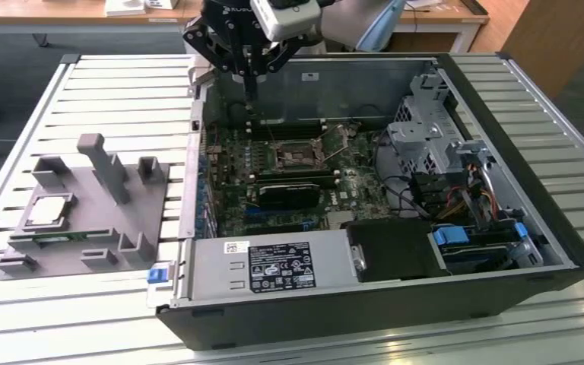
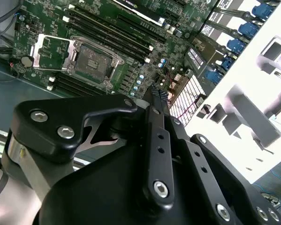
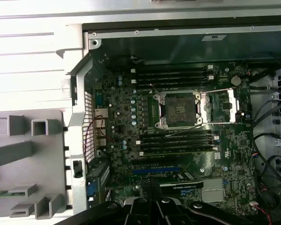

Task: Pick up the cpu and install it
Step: 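Reach for the cpu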

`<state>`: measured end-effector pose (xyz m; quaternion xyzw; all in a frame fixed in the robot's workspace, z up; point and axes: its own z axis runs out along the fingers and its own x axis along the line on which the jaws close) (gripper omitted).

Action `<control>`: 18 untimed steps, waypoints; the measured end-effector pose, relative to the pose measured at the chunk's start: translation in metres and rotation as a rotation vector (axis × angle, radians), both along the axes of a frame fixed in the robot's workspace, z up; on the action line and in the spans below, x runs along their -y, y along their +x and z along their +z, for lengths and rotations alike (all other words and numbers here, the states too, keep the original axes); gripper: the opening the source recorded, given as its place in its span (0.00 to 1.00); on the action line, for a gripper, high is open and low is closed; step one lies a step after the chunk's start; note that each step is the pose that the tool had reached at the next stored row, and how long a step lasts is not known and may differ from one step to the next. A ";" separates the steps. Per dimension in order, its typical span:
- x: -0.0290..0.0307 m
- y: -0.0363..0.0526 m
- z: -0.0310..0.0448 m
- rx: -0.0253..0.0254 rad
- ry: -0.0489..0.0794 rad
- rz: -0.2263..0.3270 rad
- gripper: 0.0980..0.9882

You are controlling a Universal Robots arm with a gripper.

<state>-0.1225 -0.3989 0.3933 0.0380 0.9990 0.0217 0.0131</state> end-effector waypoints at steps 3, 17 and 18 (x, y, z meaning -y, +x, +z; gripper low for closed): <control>0.0001 -0.0019 0.0000 0.0000 0.000 0.000 0.01; 0.0001 -0.0110 -0.0001 0.0000 0.000 0.000 0.01; 0.0001 -0.0117 -0.0001 0.0000 0.000 0.000 0.01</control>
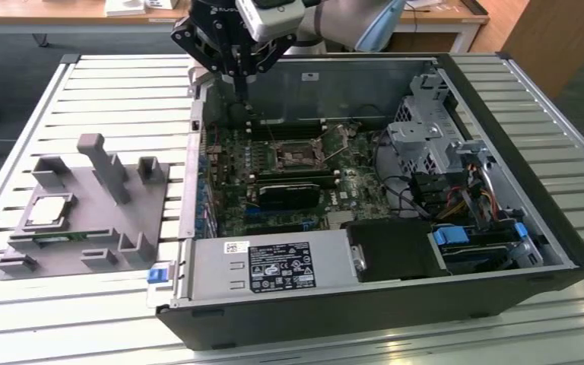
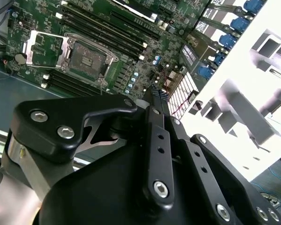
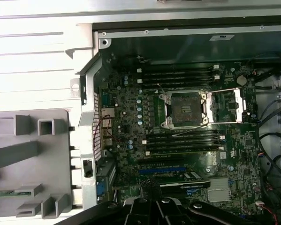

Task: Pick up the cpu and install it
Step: 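Reach for the cpu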

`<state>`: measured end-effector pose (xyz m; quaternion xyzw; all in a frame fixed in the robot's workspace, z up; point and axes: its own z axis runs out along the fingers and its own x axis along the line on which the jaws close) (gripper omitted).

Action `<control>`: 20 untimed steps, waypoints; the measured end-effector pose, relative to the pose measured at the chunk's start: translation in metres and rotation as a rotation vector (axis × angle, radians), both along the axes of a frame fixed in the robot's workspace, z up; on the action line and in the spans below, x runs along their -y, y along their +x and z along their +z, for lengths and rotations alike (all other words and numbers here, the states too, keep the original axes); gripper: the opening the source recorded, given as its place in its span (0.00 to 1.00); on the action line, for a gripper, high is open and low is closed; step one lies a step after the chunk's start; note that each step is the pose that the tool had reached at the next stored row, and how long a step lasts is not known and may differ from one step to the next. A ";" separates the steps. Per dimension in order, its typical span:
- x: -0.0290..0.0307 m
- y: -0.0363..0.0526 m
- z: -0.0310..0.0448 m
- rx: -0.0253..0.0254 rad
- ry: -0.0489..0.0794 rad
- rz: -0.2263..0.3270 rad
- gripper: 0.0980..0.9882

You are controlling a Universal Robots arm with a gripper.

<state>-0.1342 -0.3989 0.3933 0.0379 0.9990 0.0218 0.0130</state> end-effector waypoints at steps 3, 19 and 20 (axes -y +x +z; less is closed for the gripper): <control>0.0000 -0.0014 0.0000 0.0000 0.000 0.000 0.01; 0.0000 -0.0081 -0.0004 -0.0003 0.000 0.000 0.01; 0.0000 -0.0085 -0.0005 -0.0003 0.000 0.000 0.01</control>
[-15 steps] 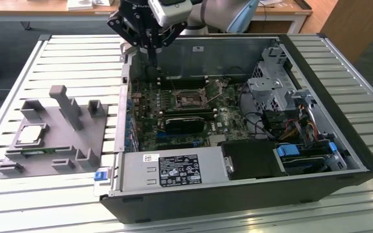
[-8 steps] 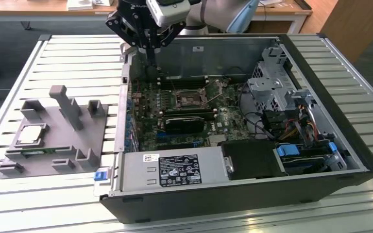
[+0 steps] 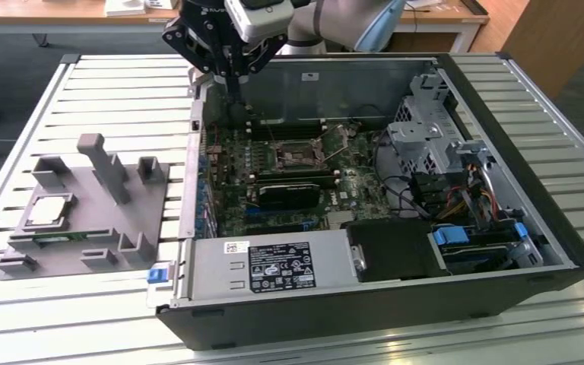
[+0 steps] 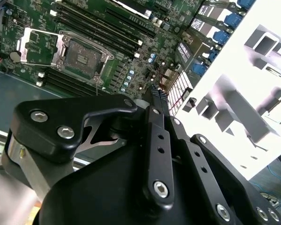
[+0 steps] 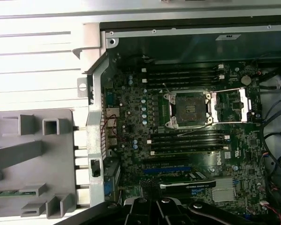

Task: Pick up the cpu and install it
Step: 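Reach for the cpu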

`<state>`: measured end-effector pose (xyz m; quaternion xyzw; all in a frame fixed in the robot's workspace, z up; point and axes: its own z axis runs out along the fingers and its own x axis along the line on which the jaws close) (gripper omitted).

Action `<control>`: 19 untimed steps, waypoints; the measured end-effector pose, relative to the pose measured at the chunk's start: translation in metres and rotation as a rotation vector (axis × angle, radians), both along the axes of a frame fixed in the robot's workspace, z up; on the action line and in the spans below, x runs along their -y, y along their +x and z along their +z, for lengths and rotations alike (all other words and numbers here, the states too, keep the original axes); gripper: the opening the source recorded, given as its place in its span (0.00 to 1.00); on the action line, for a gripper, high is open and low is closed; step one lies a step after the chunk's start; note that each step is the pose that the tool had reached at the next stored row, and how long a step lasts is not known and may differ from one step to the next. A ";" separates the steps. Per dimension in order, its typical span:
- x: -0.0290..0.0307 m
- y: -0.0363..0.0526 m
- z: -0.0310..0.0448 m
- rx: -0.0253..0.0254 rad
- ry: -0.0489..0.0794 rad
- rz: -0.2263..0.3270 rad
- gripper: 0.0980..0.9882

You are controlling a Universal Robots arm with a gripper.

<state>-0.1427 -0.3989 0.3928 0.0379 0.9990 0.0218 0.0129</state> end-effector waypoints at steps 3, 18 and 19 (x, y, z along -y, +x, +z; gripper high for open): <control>0.0000 -0.0012 -0.0001 -0.0001 0.000 0.000 0.01; 0.0000 -0.0058 -0.0005 -0.0011 0.000 0.000 0.01; 0.0000 -0.0061 -0.0005 -0.0012 0.000 0.000 0.01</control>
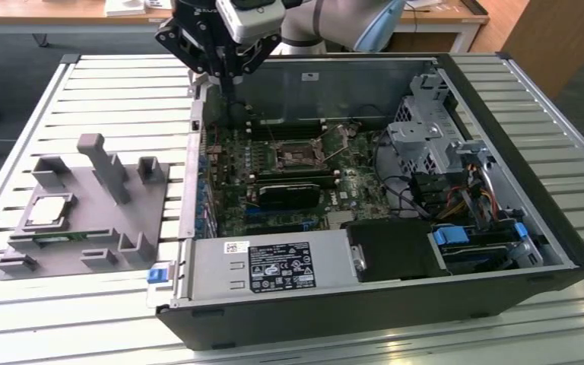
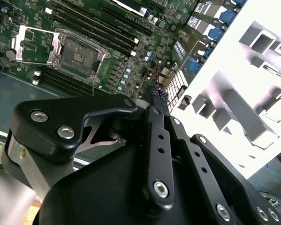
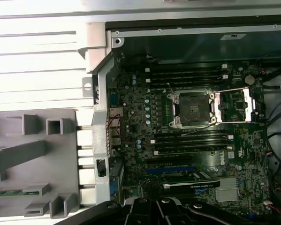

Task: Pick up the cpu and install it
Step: 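Reach for the cpu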

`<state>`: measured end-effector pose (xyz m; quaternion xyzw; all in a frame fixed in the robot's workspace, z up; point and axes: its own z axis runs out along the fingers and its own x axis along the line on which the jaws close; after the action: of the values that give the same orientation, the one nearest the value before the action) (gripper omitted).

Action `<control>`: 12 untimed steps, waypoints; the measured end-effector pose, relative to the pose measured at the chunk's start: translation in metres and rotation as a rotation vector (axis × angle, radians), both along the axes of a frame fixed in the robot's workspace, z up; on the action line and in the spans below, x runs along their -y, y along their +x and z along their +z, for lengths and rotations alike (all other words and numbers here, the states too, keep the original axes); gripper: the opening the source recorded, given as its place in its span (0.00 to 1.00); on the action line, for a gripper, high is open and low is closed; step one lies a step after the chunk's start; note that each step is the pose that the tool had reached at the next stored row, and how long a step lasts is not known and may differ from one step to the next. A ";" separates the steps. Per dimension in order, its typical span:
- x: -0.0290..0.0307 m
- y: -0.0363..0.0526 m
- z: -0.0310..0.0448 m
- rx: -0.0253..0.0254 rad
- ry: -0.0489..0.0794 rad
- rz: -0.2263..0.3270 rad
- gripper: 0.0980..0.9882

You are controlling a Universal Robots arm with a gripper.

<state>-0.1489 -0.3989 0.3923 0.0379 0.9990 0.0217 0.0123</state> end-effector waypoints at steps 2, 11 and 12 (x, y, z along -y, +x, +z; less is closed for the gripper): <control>0.0000 -0.0007 -0.0001 0.0000 0.000 0.000 0.01; 0.0000 -0.0032 -0.0003 -0.0006 0.000 0.000 0.01; 0.0000 -0.0034 -0.0003 -0.0006 0.000 0.000 0.01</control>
<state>-0.1523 -0.3990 0.3920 0.0379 0.9990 0.0217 0.0120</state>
